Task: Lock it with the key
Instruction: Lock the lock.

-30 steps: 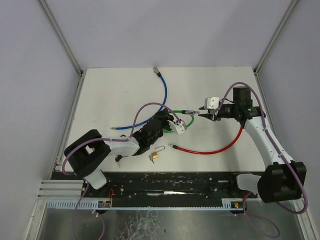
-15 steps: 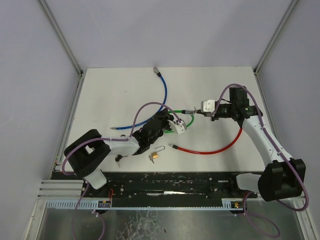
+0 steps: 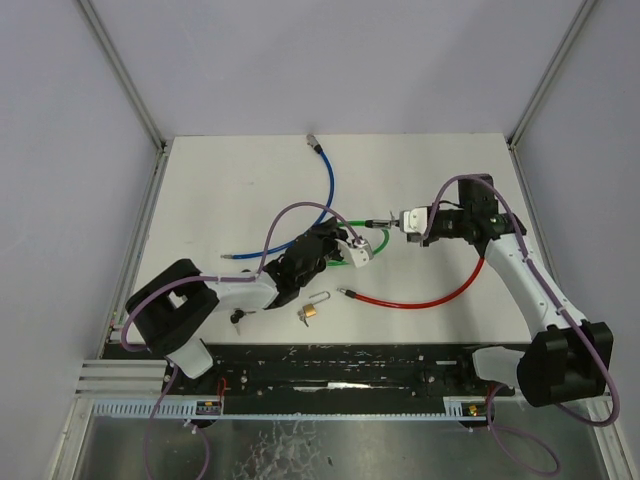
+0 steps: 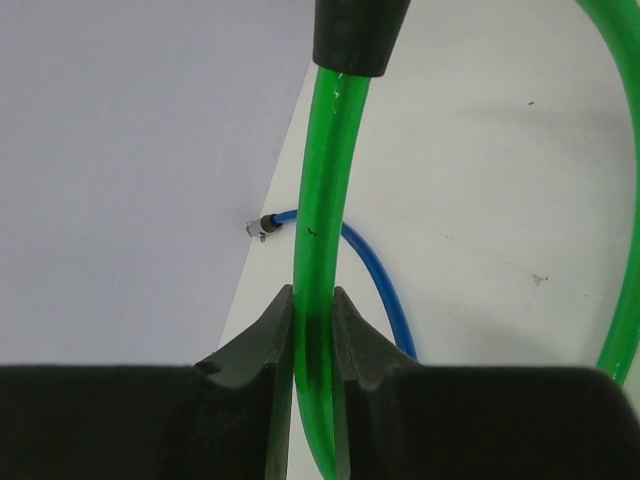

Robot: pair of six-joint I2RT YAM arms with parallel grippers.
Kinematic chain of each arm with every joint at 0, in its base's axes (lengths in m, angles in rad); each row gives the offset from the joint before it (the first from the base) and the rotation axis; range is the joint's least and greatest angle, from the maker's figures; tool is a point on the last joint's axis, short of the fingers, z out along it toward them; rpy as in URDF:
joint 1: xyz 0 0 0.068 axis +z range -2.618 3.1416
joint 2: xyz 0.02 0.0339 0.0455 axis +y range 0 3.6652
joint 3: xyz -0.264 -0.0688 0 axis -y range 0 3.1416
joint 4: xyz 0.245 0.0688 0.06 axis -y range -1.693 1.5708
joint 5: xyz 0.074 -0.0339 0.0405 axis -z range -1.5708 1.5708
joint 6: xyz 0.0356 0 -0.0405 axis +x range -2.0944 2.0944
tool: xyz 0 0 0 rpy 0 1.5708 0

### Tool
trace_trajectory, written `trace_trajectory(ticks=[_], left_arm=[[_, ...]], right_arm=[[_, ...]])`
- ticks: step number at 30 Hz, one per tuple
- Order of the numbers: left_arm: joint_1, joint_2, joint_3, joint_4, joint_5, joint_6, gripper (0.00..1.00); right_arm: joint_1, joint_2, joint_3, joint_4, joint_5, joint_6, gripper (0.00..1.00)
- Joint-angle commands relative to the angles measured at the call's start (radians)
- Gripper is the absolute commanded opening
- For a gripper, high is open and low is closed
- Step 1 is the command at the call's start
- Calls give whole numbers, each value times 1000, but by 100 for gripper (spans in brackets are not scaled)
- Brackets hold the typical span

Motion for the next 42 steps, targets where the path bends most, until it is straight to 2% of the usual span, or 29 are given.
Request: trace_trajectory(ticks=[1, 5, 10, 14, 17, 20, 23, 27, 33, 38, 42], left_arm=[[-20, 32, -22, -67, 37, -30, 0], [-61, 67, -30, 30, -30, -8, 0], [-115, 166, -25, 193, -158, 63, 0], [-132, 262, -1, 309, -243, 125, 0], [-131, 300, 16, 333, -260, 156, 0], [-130, 339, 48, 348, -276, 194, 0], [-126, 375, 75, 343, -269, 216, 0], [-113, 385, 92, 297, -228, 201, 0], [-88, 363, 93, 242, -154, 173, 0], [-70, 345, 86, 226, -110, 160, 0], [-58, 324, 84, 192, -69, 139, 0]], right_arm=[[9, -44, -70, -51, 61, -364, 0], [11, -22, -23, -67, 78, -365, 0], [9, 10, 67, -69, 90, -232, 0], [9, 60, 127, -51, 101, 24, 0], [9, 114, 177, -109, 113, 76, 0], [10, 130, 159, -76, 144, 97, 0], [10, 118, 128, -52, 161, 8, 0], [9, 85, 64, -62, 152, -305, 0], [8, 89, 67, -131, 158, -605, 0], [9, 45, 27, -18, 152, -587, 0], [9, 39, 36, -41, 159, -578, 2]])
